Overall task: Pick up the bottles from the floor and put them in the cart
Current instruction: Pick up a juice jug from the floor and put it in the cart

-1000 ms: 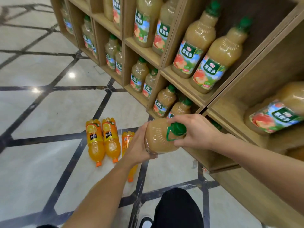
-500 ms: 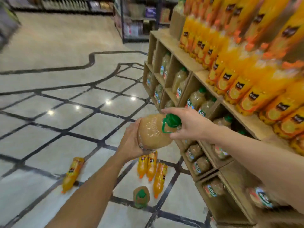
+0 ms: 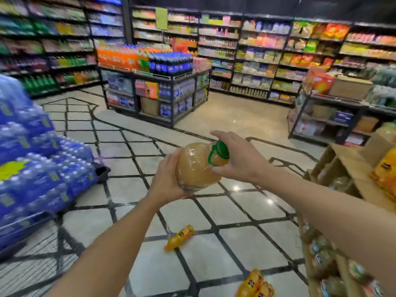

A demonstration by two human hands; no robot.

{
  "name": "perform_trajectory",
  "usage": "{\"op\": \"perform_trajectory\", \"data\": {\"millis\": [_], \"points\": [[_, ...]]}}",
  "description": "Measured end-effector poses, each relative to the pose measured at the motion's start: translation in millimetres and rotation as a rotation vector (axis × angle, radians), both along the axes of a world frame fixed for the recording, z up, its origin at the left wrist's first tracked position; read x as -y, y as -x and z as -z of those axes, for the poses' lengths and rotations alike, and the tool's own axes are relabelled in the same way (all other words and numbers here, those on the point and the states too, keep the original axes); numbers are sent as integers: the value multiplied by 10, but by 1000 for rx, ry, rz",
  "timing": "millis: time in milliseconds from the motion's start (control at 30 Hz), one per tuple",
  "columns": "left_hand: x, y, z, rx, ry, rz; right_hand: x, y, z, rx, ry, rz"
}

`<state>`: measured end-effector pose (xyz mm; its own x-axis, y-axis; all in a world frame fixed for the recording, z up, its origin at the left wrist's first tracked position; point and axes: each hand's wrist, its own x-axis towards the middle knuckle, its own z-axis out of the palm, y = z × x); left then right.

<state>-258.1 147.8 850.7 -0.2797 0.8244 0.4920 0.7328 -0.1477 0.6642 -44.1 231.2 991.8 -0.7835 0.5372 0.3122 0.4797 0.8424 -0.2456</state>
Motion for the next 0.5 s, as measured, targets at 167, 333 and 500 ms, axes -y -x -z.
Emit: {"op": "perform_trajectory", "data": {"millis": [167,333,500], "points": [[1322,797,-264,17,-5,-286,860,1143,-258,-31,-45,-239],[2813,1566,-242,22,31,-521,1979,2261,-209,-25,-27,-436],[4237,2137,-105,35,68,-682,3145,3206,2,0,11,-591]]}}
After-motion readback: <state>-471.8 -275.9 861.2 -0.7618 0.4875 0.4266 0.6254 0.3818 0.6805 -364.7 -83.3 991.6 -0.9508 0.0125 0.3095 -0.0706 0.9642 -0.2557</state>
